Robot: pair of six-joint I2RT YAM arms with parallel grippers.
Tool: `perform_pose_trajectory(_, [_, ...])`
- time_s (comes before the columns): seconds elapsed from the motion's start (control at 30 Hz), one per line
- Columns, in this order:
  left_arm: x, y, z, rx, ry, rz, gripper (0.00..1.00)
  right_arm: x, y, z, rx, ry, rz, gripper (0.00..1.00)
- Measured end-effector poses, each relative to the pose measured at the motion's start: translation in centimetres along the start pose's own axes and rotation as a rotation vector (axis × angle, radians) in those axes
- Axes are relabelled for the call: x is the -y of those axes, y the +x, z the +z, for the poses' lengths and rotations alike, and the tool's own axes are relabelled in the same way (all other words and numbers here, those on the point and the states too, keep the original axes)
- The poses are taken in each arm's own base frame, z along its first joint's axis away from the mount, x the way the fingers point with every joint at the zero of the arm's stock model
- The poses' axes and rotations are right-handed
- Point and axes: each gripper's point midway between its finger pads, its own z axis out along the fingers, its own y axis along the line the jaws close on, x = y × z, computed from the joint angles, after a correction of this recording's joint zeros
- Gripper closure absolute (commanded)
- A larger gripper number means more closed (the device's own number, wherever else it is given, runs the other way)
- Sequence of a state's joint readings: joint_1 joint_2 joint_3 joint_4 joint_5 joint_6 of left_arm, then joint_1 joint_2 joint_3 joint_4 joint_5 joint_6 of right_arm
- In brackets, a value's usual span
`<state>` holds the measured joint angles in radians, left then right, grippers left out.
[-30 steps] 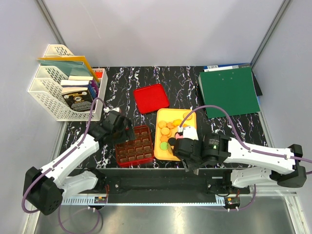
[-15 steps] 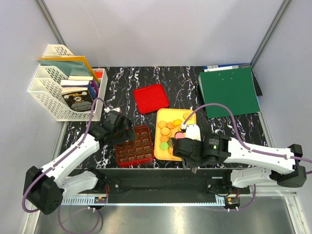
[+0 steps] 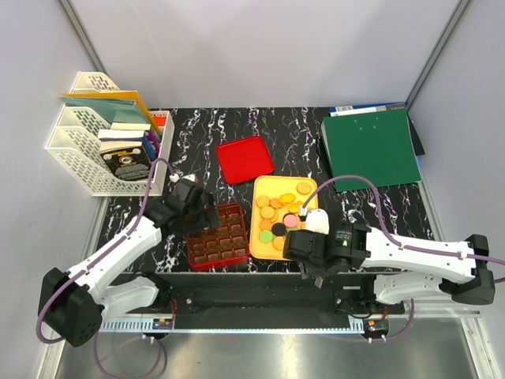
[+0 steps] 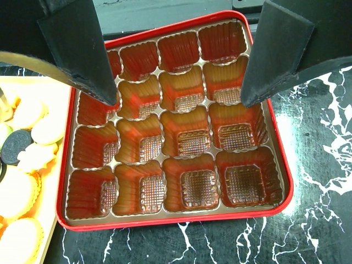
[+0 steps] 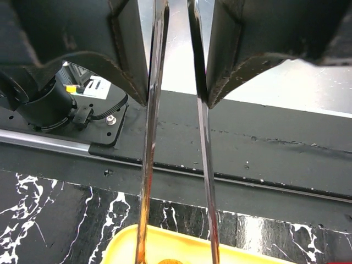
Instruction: Pack the cookies
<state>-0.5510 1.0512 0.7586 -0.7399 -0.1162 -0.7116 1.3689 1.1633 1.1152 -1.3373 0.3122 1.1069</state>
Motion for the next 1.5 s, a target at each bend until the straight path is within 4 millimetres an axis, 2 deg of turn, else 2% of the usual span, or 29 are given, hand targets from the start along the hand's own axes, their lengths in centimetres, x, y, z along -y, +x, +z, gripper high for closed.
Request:
perform_pose_trajectory(0.67, [-0.6, 0.9, 0.3, -0.015, -0.008, 0.001, 0.01, -0.4, 0.0, -0.2, -0.013, 0.002, -0.003, 0.71])
perform_pose_trajectory(0.83, [-0.6, 0.9, 0.3, -0.013, -0.006, 0.0, 0.01, -1.5, -1.3, -0.9, 0.025, -0.01, 0.006, 0.49])
perform_pose_trajectory(1.0, [-0.6, 0.9, 0.3, -0.013, -0.006, 0.0, 0.01, -2.0, -2.0, -1.2, 0.047, -0.015, 0.007, 0.42])
perform_pose_trajectory(1.3, [-0.6, 0.9, 0.3, -0.013, -0.006, -0.002, 0.01, -2.1, -1.9, -2.0, 0.054, -0.049, -0.058, 0.44])
perform_pose_trajectory(1.5, [-0.6, 0.9, 0.3, -0.013, -0.006, -0.002, 0.01, -2.7, -0.4, -2.4, 0.027, -0.08, -0.122, 0.49])
